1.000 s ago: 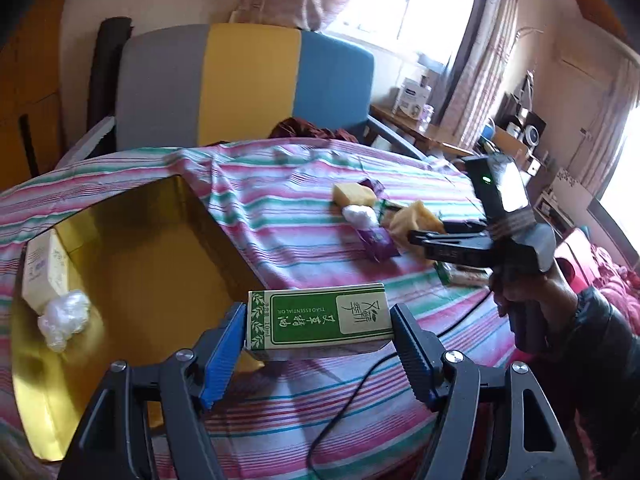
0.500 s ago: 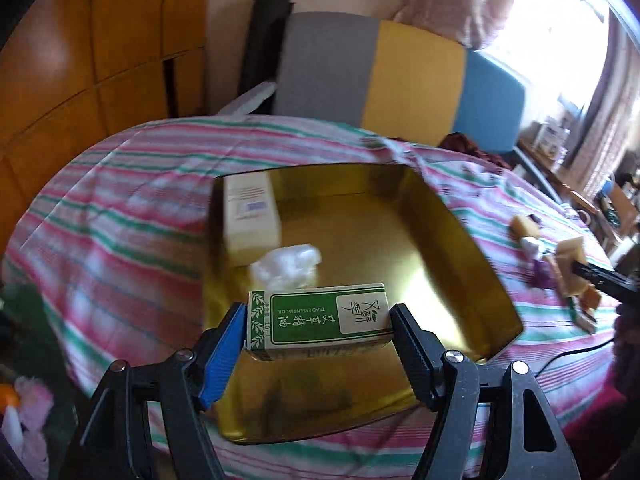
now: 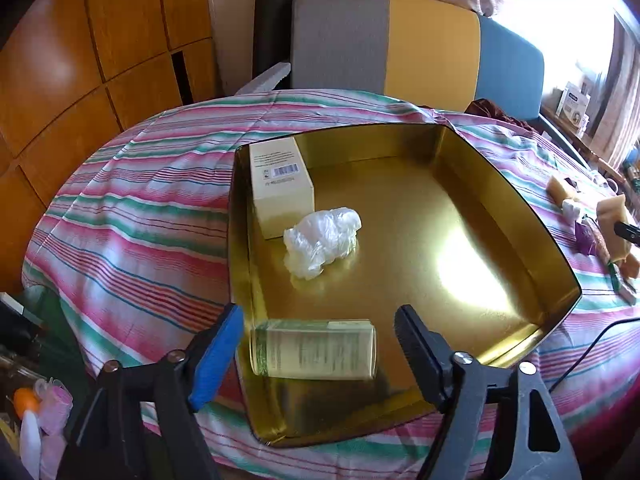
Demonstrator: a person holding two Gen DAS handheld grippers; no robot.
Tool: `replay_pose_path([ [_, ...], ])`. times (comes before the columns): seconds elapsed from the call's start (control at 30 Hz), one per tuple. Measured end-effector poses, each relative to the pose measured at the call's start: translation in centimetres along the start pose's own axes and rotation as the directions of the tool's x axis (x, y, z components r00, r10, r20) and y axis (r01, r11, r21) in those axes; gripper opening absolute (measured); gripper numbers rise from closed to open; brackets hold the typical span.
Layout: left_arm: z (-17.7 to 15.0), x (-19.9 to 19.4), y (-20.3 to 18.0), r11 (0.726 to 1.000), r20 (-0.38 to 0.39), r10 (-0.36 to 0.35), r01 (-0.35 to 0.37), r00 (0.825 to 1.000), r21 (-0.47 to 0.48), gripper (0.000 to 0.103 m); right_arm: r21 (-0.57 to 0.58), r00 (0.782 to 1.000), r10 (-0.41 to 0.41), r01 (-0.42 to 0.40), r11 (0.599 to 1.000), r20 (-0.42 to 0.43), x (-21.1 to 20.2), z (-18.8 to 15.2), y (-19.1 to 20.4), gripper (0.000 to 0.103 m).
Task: Organize objects
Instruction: 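Grasp the yellow sponge with the right tool and release it in the tray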
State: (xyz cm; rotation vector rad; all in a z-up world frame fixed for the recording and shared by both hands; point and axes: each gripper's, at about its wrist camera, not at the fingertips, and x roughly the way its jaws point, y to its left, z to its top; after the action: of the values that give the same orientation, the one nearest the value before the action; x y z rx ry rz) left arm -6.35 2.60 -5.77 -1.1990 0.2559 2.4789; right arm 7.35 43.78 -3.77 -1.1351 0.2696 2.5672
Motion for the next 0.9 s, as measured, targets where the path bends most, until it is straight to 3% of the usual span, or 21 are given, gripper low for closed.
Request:
replay_pose_path([
  [0.27,-0.2,-1.7,1.8,0.998,0.049,0.007,-0.004,0.999,-0.062,0.082,0.016,0.999,0.027,-0.027,0.999,0.019,-1.0,0.5,0.4,0.055],
  [0.43,0.2,-2.8,3.0,0.992,0.094,0.028,-0.016,0.995,-0.123,0.082,-0.017,0.997,0.081,-0.081,0.997,0.012,-1.9,1.1,3.5,0.055],
  [0.67,0.3,-3.4,5.6,0.974,0.092,0.101,-0.08,0.991,-0.213,0.083,-0.116,0.972,0.234,-0.234,0.965,-0.01,-3.4,3.0,12.7,0.056],
  [0.8,-0.1,-3.7,6.5,0.967,0.1,0.114,-0.087,0.988,-0.239,0.083,-0.163,0.943,0.32,-0.331,0.929,-0.088,-2.2,3.6,19.2,0.057],
  [0.9,-0.3,-3.9,6.6,0.966,0.107,0.117,-0.088,0.987,-0.242,0.087,-0.182,0.93,0.326,-0.355,0.917,-0.17,0.1,3.5,23.5,0.057],
])
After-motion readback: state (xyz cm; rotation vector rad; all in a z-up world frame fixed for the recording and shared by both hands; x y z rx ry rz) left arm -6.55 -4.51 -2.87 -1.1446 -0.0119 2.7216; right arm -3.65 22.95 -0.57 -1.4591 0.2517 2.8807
